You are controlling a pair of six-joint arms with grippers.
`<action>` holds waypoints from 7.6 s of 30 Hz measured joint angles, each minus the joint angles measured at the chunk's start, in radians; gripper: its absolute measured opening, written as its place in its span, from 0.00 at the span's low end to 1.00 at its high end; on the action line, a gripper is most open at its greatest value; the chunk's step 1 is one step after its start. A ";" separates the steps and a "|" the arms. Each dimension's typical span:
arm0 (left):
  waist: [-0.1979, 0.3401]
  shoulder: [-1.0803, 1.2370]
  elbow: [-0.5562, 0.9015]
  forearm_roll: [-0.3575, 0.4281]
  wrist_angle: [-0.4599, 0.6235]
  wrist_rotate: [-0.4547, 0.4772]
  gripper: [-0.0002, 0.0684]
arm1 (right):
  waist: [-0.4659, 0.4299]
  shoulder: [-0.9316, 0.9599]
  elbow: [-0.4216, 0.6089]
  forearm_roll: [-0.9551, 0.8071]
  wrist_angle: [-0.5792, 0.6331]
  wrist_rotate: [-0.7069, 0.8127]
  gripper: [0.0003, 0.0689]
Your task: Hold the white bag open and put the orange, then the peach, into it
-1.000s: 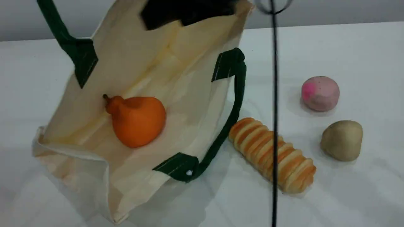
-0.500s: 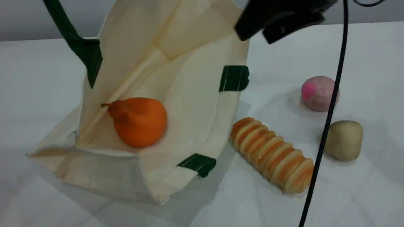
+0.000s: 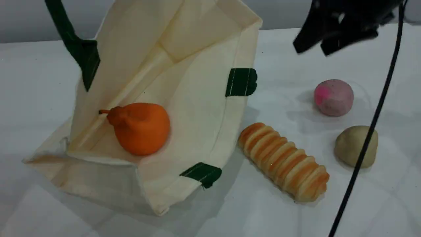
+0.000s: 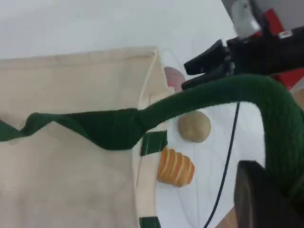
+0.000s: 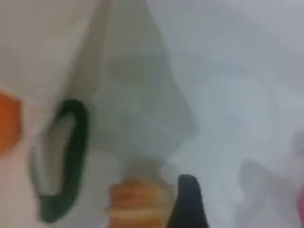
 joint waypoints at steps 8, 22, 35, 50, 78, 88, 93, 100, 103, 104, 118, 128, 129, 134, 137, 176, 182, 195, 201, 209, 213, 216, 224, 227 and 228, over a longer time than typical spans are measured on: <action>0.000 0.000 0.000 -0.002 0.000 -0.001 0.11 | 0.000 0.101 0.000 -0.001 -0.139 0.008 0.73; 0.000 0.000 0.000 -0.002 0.000 0.005 0.11 | 0.001 0.126 0.000 -0.258 -0.238 0.184 0.73; 0.000 0.000 0.000 -0.002 0.000 0.012 0.11 | 0.001 0.192 -0.002 -0.316 -0.236 0.260 0.53; 0.000 0.000 0.000 0.000 0.000 0.012 0.11 | 0.002 -0.002 0.002 -0.293 -0.041 0.254 0.41; 0.000 0.000 0.000 0.000 0.000 0.012 0.11 | 0.370 -0.076 0.000 0.425 -0.017 -0.109 0.41; 0.000 0.000 0.000 -0.002 0.000 0.012 0.11 | 0.462 0.042 0.000 0.652 -0.276 -0.286 0.41; 0.000 0.000 0.000 -0.002 0.000 0.012 0.11 | 0.463 0.106 0.000 0.810 -0.171 -0.428 0.41; 0.000 0.000 0.000 -0.002 0.000 0.012 0.11 | 0.463 0.117 -0.002 0.829 -0.091 -0.574 0.41; 0.000 0.000 0.000 -0.002 0.000 0.012 0.11 | 0.463 0.117 -0.002 0.829 -0.089 -0.581 0.45; 0.000 0.000 0.000 -0.002 0.000 0.012 0.11 | 0.463 0.117 -0.002 0.829 -0.081 -0.589 0.49; 0.000 0.000 0.000 0.001 0.000 0.012 0.11 | 0.426 0.088 -0.002 0.796 0.132 -0.577 0.84; 0.000 0.000 0.000 0.001 0.000 0.053 0.11 | 0.206 -0.102 -0.002 0.585 0.330 -0.415 0.84; 0.000 0.000 0.000 0.001 0.000 0.061 0.11 | 0.175 -0.128 -0.002 0.581 0.344 -0.411 0.84; 0.000 0.000 0.000 -0.006 0.000 0.062 0.11 | 0.041 -0.235 -0.002 0.539 0.352 -0.371 0.84; 0.000 0.004 0.000 -0.005 0.000 0.065 0.11 | -0.034 -0.281 -0.002 0.484 0.352 -0.322 0.84; -0.131 -0.193 0.000 0.159 0.004 0.088 0.71 | -0.161 -0.940 -0.002 -0.096 0.565 0.247 0.84; -0.131 -0.358 0.000 0.154 0.004 0.050 0.71 | -0.161 -1.103 0.000 -0.312 0.568 0.492 0.84; -0.131 -0.679 0.012 0.203 0.004 -0.071 0.71 | -0.156 -1.548 0.000 -0.577 0.565 0.835 0.84; -0.131 -0.800 0.156 0.241 0.001 -0.082 0.71 | -0.156 -1.699 0.011 -0.603 0.562 0.834 0.84; -0.129 -1.020 0.456 0.278 0.000 -0.089 0.71 | -0.156 -1.875 0.210 -0.644 0.561 0.837 0.84; -0.129 -1.136 0.595 0.394 -0.042 -0.132 0.71 | -0.156 -1.933 0.337 -0.652 0.562 0.834 0.84; -0.129 -1.212 0.687 0.503 -0.091 -0.201 0.71 | -0.133 -1.937 0.416 -0.688 0.560 0.832 0.84; -0.129 -1.335 0.930 0.642 -0.101 -0.337 0.71 | -0.122 -1.937 0.578 -0.722 0.473 0.834 0.84; -0.129 -1.351 1.005 0.656 -0.118 -0.352 0.71 | -0.122 -1.937 0.629 -0.741 0.450 0.834 0.84; -0.129 -1.351 1.027 0.662 -0.121 -0.364 0.71 | -0.122 -1.937 0.642 -0.735 0.446 0.834 0.84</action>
